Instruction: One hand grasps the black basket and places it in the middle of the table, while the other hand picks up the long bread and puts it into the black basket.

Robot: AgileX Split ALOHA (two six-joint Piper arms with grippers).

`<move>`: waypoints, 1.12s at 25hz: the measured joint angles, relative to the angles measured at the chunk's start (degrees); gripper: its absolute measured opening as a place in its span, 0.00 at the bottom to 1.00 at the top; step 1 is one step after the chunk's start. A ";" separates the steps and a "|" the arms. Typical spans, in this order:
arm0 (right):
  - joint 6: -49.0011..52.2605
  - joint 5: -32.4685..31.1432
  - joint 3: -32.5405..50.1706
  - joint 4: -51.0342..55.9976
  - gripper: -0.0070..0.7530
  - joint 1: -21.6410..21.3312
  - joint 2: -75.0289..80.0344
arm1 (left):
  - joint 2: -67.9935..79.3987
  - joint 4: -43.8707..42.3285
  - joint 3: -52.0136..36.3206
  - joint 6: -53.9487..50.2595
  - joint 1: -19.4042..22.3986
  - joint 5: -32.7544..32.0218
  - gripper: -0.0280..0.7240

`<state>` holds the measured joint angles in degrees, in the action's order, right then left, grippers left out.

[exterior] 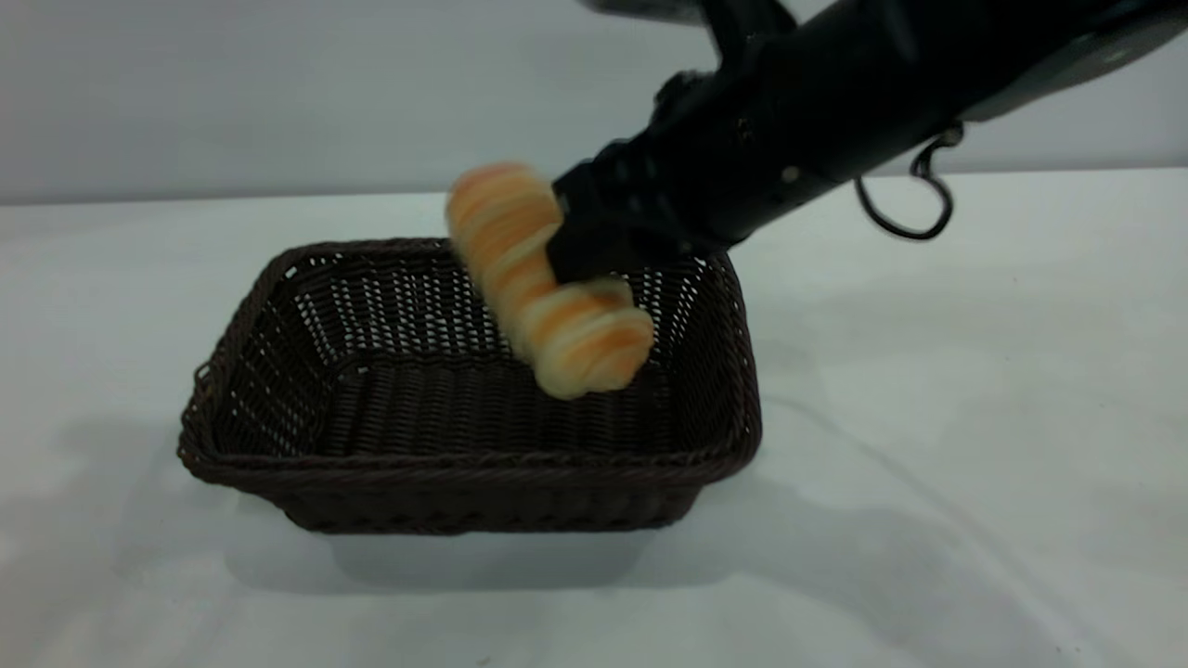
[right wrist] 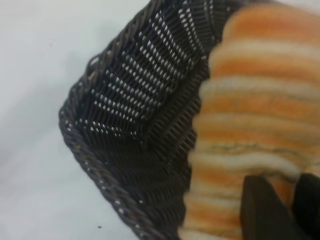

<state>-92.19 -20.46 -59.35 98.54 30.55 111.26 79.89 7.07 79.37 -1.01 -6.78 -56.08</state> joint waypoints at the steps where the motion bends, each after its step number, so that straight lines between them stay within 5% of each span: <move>1: 0.00 0.45 -0.19 0.00 0.26 0.00 0.55 | 0.00 0.00 0.00 0.00 0.00 -0.31 0.78; 6: 1.56 5.31 -0.19 -0.78 0.54 -0.97 0.42 | -0.02 0.00 0.00 -0.05 0.00 -2.10 0.78; 11: 20.17 5.06 -0.13 -20.33 0.58 -5.82 -5.61 | -0.02 -1.46 0.00 -0.10 0.00 -4.40 0.78; 19: 76.79 -17.77 -0.25 -81.69 0.49 -21.10 -11.56 | -0.02 -2.47 0.00 0.01 0.00 -7.55 0.78; 23: 88.16 -25.77 -0.25 -97.71 0.49 -22.45 -17.79 | -0.33 -2.57 0.00 1.01 0.00 -9.62 0.78; 28: 92.19 -32.64 -0.25 -101.80 0.49 -22.45 -31.39 | -4.65 -2.91 -1.02 2.65 0.00 -10.21 0.78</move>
<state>0.00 -53.09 -59.60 -3.26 8.10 79.87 75.25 4.16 78.35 1.64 -6.78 -66.29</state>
